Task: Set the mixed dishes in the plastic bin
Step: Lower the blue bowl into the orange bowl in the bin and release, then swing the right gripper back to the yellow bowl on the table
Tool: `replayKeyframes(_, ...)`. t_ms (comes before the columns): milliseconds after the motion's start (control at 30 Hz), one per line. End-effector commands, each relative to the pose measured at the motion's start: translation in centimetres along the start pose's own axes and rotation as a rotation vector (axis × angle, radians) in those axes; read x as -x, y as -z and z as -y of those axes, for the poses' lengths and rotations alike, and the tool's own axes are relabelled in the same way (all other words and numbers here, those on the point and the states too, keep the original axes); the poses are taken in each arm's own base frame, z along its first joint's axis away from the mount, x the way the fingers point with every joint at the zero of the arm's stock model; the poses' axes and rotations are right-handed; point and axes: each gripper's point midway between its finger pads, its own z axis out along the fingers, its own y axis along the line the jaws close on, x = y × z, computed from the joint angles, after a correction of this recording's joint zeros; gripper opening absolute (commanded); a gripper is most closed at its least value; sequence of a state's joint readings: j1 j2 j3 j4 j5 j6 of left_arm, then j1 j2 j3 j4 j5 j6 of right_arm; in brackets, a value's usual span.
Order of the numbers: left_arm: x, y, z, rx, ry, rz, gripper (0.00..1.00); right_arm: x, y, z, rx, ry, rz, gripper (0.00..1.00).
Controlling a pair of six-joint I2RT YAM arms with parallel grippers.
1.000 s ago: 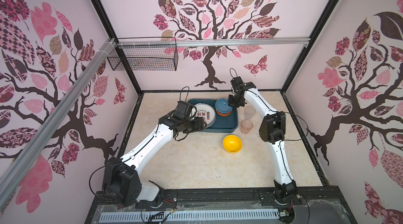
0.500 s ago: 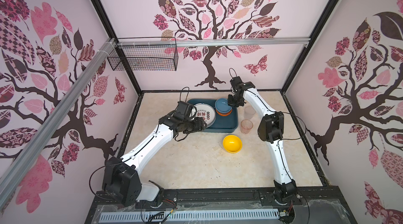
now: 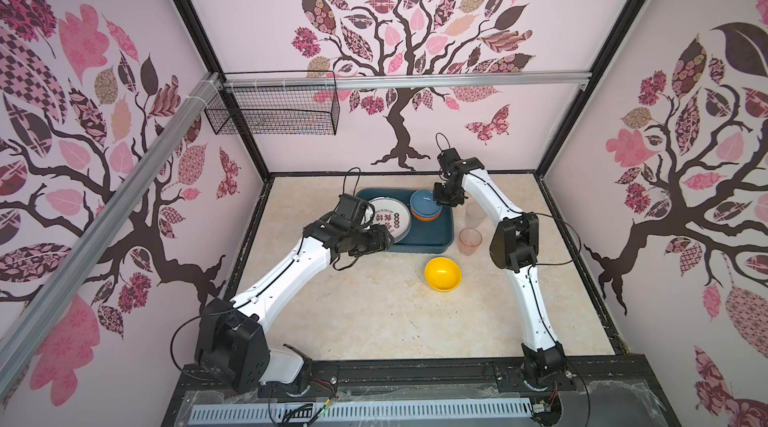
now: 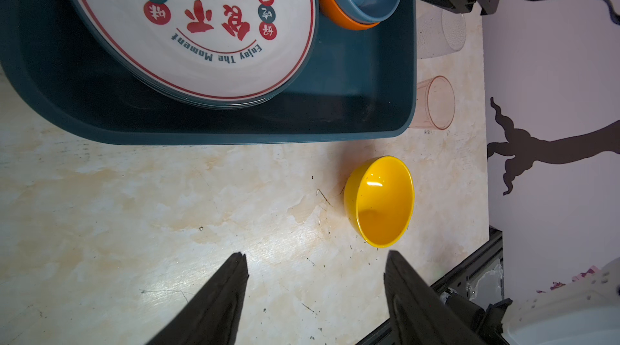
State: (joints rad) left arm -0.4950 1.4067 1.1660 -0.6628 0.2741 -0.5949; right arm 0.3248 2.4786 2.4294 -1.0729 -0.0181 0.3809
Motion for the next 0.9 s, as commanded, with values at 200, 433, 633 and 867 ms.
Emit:
replayKeyframes(200, -0.7, 0.4, -0.1, -0.026, -0.001, 0.002, 0.68, 1.2, 6.5, -0.1, 0.015, -0.007, 0.11, 0.36)
replayKeyframes(433, -1.7, 0.9, 1.0, -0.099, -0.023, -0.025, 0.68, -0.4, 10.9, 0.0, 0.069, -0.007, 0.153, 0.41)
replayKeyframes(633, -2.9, 1.5, 2.1, -0.182, -0.046, -0.058, 0.67, -3.6, 14.1, 0.1, 0.169, -0.026, 0.195, 0.45)
replayKeyframes(867, -5.0, 1.9, 3.3, -0.252, -0.099, -0.106, 0.66, -9.1, 16.0, 0.9, 0.277, -0.059, 0.193, 0.47)
